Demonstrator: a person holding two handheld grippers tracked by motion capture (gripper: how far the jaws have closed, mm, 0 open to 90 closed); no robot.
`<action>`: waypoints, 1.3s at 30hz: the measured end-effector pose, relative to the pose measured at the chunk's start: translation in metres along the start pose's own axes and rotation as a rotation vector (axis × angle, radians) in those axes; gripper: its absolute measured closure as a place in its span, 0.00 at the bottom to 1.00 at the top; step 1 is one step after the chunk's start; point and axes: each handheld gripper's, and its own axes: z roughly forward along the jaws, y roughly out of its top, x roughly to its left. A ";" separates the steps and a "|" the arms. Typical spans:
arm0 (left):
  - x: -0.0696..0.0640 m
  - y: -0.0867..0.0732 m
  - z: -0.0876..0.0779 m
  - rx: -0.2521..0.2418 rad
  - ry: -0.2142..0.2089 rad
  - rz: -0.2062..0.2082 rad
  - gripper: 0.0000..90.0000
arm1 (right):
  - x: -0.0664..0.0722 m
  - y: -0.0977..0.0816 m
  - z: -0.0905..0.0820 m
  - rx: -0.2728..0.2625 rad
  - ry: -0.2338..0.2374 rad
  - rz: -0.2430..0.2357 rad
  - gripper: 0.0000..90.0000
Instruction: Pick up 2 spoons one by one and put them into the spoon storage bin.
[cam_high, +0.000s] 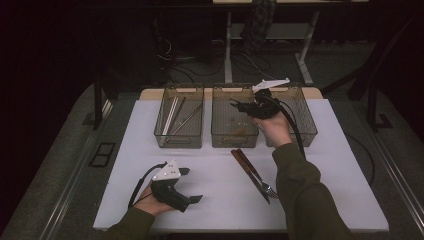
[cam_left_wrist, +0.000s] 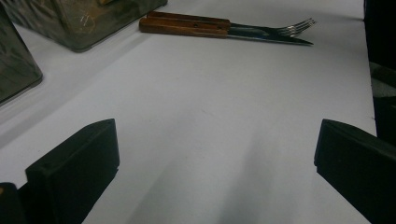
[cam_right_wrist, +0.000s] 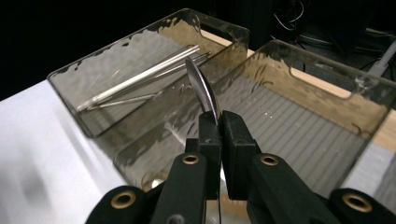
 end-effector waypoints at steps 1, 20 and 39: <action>0.000 0.000 0.000 -0.002 -0.001 0.001 0.00 | 0.000 0.003 0.003 0.001 0.000 -0.001 0.96; -0.001 0.000 -0.002 -0.011 0.001 0.008 0.00 | -0.014 0.014 0.061 -0.019 0.018 0.052 0.96; -0.001 0.000 -0.002 -0.006 -0.004 0.012 0.00 | -0.013 -0.018 0.033 0.083 -0.017 0.048 0.46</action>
